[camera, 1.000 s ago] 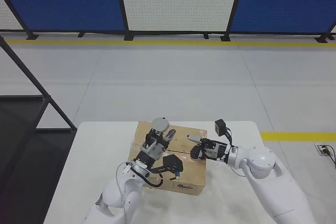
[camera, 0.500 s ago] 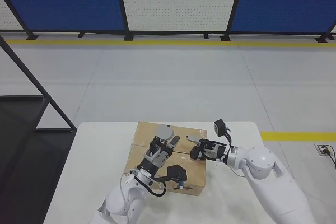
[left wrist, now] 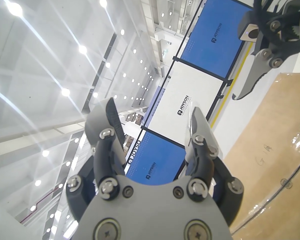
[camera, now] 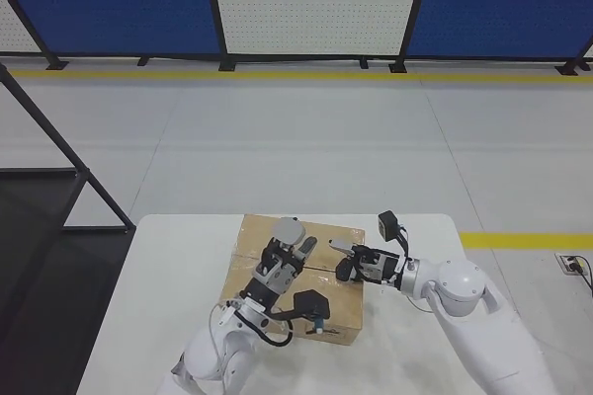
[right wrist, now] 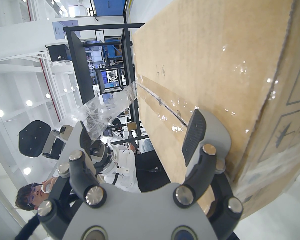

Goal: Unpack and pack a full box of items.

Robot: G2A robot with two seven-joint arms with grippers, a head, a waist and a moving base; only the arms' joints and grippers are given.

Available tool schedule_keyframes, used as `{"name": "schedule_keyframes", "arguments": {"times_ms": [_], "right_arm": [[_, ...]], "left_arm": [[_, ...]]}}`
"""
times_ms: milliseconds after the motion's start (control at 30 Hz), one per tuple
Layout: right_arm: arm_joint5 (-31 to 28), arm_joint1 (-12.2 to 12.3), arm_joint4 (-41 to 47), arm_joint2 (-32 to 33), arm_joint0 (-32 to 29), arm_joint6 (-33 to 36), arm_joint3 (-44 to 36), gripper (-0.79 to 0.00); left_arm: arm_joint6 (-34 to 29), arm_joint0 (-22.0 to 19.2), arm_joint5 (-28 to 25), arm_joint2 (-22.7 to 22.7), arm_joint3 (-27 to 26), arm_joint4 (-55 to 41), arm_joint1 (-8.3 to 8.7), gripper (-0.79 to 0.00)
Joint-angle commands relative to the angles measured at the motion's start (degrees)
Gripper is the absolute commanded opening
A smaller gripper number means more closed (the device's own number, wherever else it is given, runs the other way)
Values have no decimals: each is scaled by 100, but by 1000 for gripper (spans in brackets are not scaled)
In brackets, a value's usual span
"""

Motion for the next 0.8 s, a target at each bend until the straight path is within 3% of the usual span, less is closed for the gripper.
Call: {"name": "schedule_keyframes", "arguments": {"times_ms": [0, 767], "right_arm": [[2, -2, 1, -1, 7, 0, 4, 0], [92, 99, -85, 301, -257, -18, -405, 0]], "left_arm": [[-5, -2, -1, 10, -16, 10, -5, -203], [42, -82, -28, -12, 66, -16, -45, -209]]}}
